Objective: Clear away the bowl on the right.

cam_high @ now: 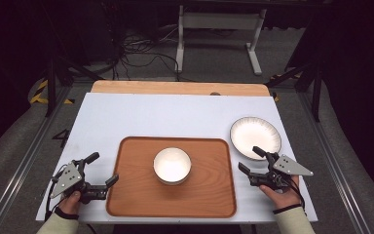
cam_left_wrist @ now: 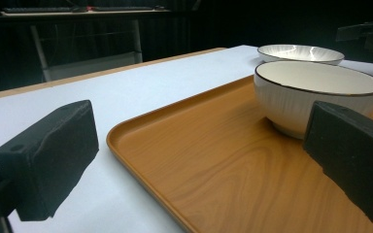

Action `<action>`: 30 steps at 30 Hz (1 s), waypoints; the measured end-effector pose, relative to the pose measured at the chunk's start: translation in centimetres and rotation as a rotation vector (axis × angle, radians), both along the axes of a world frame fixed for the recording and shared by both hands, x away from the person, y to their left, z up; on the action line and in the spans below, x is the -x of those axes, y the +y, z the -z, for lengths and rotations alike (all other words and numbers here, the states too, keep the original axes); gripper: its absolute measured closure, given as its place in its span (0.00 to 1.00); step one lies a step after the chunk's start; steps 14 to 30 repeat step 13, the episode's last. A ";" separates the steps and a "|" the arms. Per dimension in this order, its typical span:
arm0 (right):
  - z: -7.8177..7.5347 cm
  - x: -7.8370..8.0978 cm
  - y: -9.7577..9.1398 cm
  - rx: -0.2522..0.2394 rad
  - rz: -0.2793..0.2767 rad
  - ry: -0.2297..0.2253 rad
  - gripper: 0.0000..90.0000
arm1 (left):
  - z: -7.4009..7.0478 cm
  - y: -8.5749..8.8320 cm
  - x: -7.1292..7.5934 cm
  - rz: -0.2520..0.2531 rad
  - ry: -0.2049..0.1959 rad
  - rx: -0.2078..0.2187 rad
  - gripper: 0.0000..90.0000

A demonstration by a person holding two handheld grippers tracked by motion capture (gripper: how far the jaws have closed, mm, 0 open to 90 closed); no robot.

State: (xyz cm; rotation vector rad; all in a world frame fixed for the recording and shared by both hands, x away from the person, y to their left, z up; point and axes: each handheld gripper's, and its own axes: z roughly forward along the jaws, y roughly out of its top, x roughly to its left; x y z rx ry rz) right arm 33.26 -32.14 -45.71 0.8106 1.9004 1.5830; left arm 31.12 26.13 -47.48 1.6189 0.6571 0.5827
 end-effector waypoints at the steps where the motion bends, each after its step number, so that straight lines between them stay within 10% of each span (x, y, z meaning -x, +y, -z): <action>1: 0.0 -0.1 0.0 -0.003 -0.008 0.006 0.08 | 0.0 0.0 0.0 0.001 0.001 0.001 0.00; 8: 0.1 -0.2 -0.8 -0.073 -0.034 0.010 0.03 | 0.0 0.0 0.0 0.001 0.000 0.000 0.00; 30: 0.1 -0.2 -0.8 -0.071 -0.037 0.010 0.03 | 0.0 0.0 0.0 0.001 -0.001 0.000 0.00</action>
